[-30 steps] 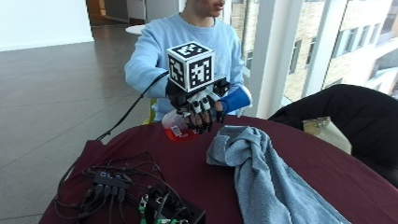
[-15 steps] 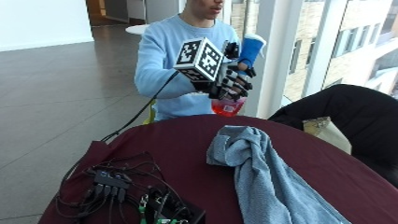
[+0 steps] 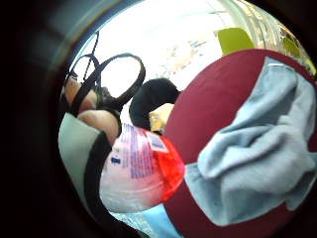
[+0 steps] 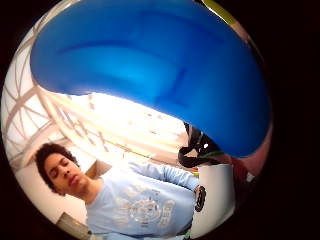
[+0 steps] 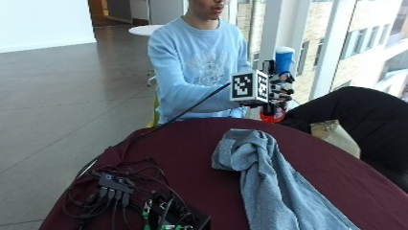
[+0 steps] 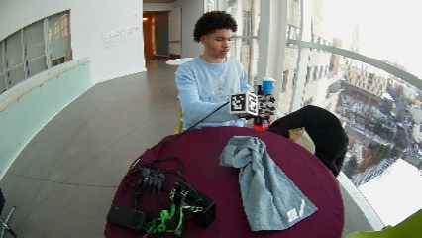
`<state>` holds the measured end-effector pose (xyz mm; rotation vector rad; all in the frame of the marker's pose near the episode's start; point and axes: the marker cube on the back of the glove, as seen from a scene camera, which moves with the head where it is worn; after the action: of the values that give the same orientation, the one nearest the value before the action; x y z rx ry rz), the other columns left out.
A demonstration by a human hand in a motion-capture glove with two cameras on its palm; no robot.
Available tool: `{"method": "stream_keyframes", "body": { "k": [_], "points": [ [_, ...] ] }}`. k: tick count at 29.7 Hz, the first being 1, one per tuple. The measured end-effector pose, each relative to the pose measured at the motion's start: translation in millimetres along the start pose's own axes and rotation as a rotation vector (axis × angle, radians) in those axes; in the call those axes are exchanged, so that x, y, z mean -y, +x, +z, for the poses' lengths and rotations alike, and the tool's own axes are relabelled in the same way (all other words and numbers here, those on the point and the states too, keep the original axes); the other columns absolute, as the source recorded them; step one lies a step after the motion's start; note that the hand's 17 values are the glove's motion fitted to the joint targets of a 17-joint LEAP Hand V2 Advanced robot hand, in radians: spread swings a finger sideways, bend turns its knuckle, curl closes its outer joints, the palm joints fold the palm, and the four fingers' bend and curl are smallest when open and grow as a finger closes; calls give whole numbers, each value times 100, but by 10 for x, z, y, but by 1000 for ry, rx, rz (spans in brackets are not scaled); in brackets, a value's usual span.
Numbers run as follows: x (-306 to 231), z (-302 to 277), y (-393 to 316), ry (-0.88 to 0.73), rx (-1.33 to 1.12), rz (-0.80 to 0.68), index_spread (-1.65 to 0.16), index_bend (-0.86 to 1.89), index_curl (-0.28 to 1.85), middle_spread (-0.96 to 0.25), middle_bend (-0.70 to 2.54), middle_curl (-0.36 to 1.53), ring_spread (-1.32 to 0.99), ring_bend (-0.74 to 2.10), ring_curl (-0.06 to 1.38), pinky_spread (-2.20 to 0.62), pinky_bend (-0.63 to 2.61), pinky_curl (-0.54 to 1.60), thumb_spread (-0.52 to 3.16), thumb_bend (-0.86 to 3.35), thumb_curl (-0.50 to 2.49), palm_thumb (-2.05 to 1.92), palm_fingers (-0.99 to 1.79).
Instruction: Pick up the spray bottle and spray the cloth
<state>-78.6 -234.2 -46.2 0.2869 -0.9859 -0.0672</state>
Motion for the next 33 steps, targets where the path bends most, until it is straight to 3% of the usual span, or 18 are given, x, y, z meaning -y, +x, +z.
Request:
{"method": "stream_keyframes", "body": {
  "k": [7,21,26,33],
  "points": [
    [82,408,286,-41,65,24,-28,11,21,-6,33,44,-6,58,38,-4,40,36,88,-2,57,92,105],
    [25,661,607,-64,44,58,-29,9,22,-8,29,44,-7,53,38,0,34,35,90,-2,55,94,104],
    [6,622,598,-77,28,52,-29,8,21,-8,28,43,-7,54,38,1,31,34,91,-2,55,94,102],
    [-340,229,443,-56,-58,42,-35,-3,14,-9,34,46,-7,54,40,6,37,37,94,-4,50,89,79]
  ]
}}
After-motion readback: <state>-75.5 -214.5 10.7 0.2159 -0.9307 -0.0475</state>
